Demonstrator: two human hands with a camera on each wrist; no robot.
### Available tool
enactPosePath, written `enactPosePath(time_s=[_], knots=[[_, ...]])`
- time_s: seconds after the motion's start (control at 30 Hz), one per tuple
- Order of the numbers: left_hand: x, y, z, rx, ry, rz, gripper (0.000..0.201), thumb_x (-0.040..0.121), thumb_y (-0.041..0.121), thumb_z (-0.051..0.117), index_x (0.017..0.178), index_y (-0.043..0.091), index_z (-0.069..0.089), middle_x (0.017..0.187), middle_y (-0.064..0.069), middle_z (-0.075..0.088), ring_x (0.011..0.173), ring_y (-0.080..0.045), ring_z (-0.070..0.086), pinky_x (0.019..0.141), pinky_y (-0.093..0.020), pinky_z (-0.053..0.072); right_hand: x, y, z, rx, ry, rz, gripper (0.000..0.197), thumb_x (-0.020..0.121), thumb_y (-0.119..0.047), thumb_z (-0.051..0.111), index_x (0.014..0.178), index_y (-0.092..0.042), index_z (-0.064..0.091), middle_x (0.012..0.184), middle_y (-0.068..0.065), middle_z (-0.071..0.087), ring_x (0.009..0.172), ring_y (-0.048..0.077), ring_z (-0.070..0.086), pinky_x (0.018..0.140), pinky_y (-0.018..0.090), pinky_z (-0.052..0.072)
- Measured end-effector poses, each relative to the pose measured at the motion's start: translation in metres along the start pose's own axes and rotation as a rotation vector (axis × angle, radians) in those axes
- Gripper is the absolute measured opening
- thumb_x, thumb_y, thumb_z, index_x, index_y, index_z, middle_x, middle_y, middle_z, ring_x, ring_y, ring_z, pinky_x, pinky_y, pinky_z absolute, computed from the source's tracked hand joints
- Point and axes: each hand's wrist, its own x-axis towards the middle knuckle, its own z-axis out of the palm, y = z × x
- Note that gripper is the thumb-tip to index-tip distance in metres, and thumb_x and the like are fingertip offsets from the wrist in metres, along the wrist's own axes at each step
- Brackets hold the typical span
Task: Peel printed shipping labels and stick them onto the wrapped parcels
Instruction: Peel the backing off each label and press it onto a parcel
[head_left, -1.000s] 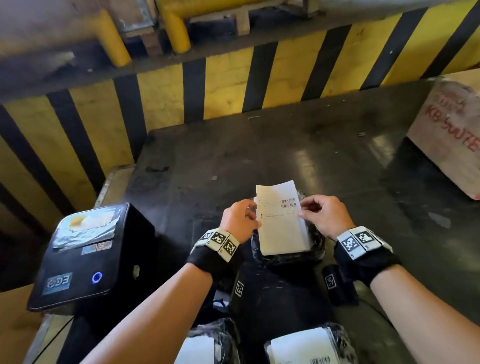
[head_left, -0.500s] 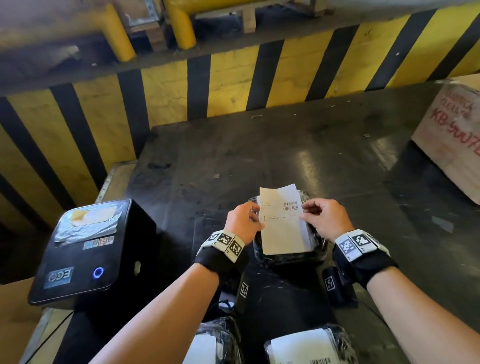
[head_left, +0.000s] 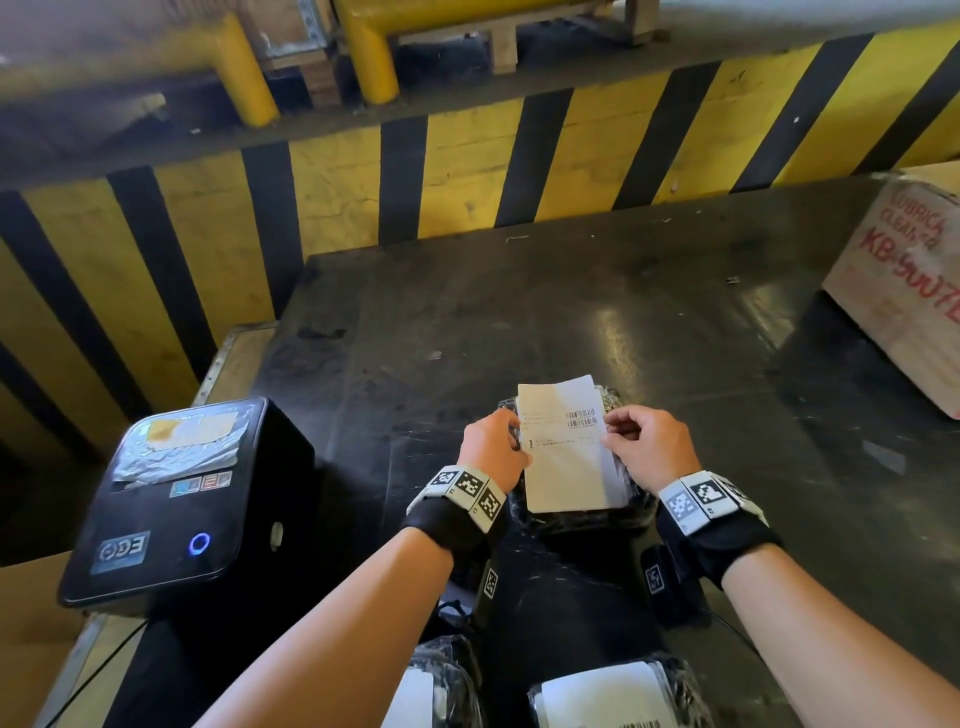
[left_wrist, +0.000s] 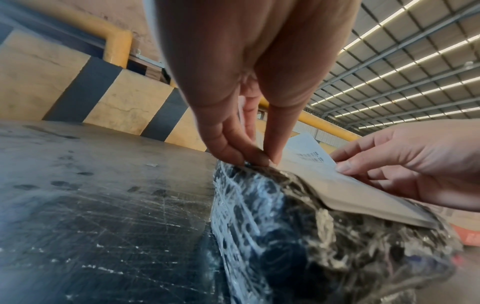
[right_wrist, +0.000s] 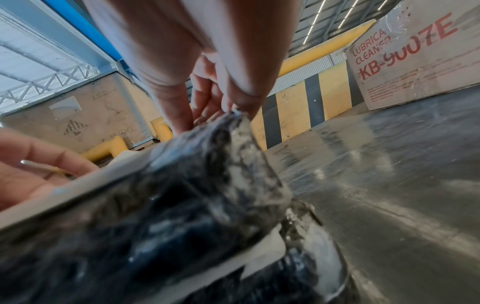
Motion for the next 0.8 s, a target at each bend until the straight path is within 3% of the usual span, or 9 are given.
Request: enactPosePath(time_s=[0.13, 0.23, 0.3, 0.4, 0.47, 0.63, 0.8], knots=[[-0.005, 0.002, -0.002, 0.103, 0.029, 0.045, 0.047, 0.084, 0.013, 0.067, 0.126, 0.011, 0.046, 0.122, -0.01, 0.054, 0.11, -0.027, 0.056, 0.092, -0.036, 0.05, -0.004, 0.0, 0.011, -0.084, 0.032, -0.01, 0.031, 0.081, -0.006, 0.065, 0.112, -0.008, 0.063, 0.109, 0.006, 0.062, 0.09, 0.016, 0.06, 0.08, 0.017, 0.041], [-0.012, 0.001, -0.007, 0.242, 0.002, 0.19, 0.057, 0.085, 0.018, 0.066, 0.136, 0.015, 0.039, 0.135, -0.006, 0.045, 0.12, -0.025, 0.05, 0.096, -0.034, 0.045, -0.004, -0.004, 0.007, -0.221, 0.001, 0.005, 0.047, 0.081, -0.014, 0.066, 0.126, -0.01, 0.052, 0.129, 0.006, 0.045, 0.115, 0.022, 0.049, 0.093, 0.027, 0.04], [-0.016, -0.002, -0.011, 0.335, -0.065, 0.313, 0.064, 0.086, 0.025, 0.066, 0.142, 0.017, 0.035, 0.146, -0.003, 0.037, 0.128, -0.022, 0.045, 0.102, -0.033, 0.042, -0.001, -0.009, 0.003, -0.328, -0.033, -0.031, 0.047, 0.082, -0.015, 0.063, 0.127, -0.01, 0.049, 0.133, 0.006, 0.042, 0.122, 0.024, 0.043, 0.099, 0.034, 0.04], [-0.021, -0.012, -0.011, 0.511, -0.217, 0.421, 0.07, 0.091, 0.04, 0.057, 0.149, 0.021, 0.024, 0.159, -0.003, 0.017, 0.144, -0.021, 0.023, 0.115, -0.039, 0.03, 0.012, -0.027, 0.005, -0.401, -0.089, -0.181, 0.042, 0.086, -0.013, 0.055, 0.127, -0.007, 0.05, 0.138, 0.007, 0.044, 0.127, 0.027, 0.041, 0.106, 0.036, 0.036], [-0.022, -0.02, -0.005, 0.638, -0.273, 0.464, 0.073, 0.093, 0.047, 0.049, 0.152, 0.022, 0.013, 0.161, -0.003, 0.006, 0.147, -0.021, 0.01, 0.118, -0.043, 0.023, 0.021, -0.039, 0.015, -0.469, -0.213, -0.271, 0.042, 0.089, -0.013, 0.048, 0.131, -0.008, 0.048, 0.143, 0.006, 0.042, 0.132, 0.027, 0.039, 0.109, 0.038, 0.033], [-0.021, -0.034, 0.004, 0.708, -0.267, 0.465, 0.073, 0.095, 0.054, 0.038, 0.152, 0.027, -0.001, 0.161, 0.002, -0.006, 0.148, -0.016, -0.002, 0.119, -0.046, 0.018, 0.024, -0.048, 0.034, -0.82, -0.528, -0.228, 0.047, 0.095, -0.026, 0.037, 0.142, -0.02, 0.031, 0.157, -0.004, 0.018, 0.143, 0.016, 0.02, 0.115, 0.052, 0.012], [-0.021, -0.034, 0.007, 0.696, -0.26, 0.458, 0.072, 0.096, 0.054, 0.036, 0.152, 0.026, 0.0, 0.161, 0.002, -0.008, 0.148, -0.017, -0.003, 0.118, -0.045, 0.018, 0.031, -0.036, 0.013, -0.852, -0.497, -0.136, 0.044, 0.098, -0.026, 0.031, 0.141, -0.02, 0.03, 0.154, -0.007, 0.023, 0.142, 0.014, 0.02, 0.112, 0.062, 0.002]])
